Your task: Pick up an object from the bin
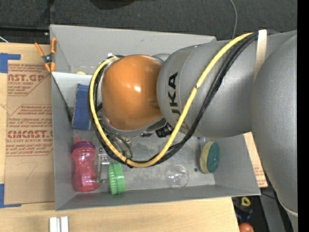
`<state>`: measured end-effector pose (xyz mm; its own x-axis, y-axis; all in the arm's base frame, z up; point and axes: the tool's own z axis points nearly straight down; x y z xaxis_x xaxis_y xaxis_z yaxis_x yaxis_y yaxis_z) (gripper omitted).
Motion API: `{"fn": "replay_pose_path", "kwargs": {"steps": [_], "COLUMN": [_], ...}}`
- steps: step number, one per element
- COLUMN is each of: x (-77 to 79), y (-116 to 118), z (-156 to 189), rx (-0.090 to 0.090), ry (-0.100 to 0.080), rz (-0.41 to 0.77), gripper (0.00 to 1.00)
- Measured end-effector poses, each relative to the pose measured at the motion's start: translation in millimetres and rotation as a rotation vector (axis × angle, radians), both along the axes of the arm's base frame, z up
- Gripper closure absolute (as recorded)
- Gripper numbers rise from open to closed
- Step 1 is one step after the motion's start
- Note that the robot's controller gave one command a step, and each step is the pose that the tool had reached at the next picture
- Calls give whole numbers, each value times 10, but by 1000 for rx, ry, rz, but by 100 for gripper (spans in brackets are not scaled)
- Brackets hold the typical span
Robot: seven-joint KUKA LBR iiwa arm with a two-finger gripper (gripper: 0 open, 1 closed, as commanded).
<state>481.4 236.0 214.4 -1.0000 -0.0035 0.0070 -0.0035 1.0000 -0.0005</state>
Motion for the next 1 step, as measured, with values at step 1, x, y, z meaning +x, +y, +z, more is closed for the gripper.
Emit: {"fn": "replay_pose_path", "kwargs": {"steps": [1], "x": [23], "y": [-13], "z": [38], "rx": [2], "ry": [-7], "rz": [-3], "gripper": [0]}}
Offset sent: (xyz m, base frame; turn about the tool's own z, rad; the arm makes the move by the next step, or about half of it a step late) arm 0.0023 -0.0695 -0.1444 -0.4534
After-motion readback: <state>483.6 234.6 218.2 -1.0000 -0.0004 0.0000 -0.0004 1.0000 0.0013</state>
